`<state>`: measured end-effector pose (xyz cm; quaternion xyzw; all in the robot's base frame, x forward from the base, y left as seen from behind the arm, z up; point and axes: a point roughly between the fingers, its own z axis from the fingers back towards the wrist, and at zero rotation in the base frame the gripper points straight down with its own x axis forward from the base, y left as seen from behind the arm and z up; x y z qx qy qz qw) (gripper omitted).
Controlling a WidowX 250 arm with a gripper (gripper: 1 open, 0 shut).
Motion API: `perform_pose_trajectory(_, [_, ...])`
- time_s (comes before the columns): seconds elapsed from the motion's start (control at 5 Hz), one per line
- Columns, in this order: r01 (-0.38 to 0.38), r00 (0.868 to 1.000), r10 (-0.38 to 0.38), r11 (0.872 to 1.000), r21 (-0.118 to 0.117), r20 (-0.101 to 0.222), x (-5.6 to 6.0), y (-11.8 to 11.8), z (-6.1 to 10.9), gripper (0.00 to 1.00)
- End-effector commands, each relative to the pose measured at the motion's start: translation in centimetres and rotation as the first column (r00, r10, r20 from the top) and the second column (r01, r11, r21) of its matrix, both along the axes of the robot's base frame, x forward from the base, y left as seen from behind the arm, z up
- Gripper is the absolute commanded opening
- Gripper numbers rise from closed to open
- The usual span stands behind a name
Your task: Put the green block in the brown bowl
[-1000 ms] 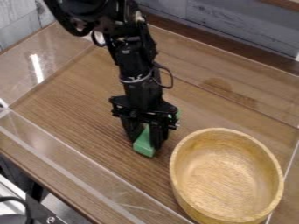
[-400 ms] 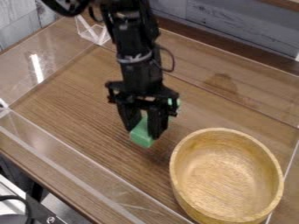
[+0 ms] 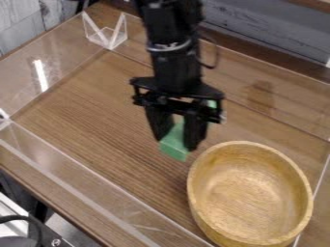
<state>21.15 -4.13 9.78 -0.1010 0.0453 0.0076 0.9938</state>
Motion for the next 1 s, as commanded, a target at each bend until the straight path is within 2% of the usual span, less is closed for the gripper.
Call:
perform_pose_trajectory(0.0, [0.035,0.997,-0.035,0.999,-0.007,0.064,-0.1,-3.4,1.4,0.00])
perform_pose_trajectory(0.2, [0.051,0.996,-0.051,0.999,-0.006,0.071,-1.1,-8.5,0.6,0.00])
perform_pose_trajectory(0.4, [0.049,0.996,-0.048,0.999,-0.004,0.076,-1.9,-10.1,-0.1,0.00])
perform_pose_trajectory(0.6, [0.045,0.996,-0.045,0.999,0.000,0.076,-2.7,-10.7,0.4,0.00])
perform_pose_trajectory(0.8, [0.035,0.997,-0.034,0.999,-0.003,0.074,-2.7,-10.6,0.3,0.00])
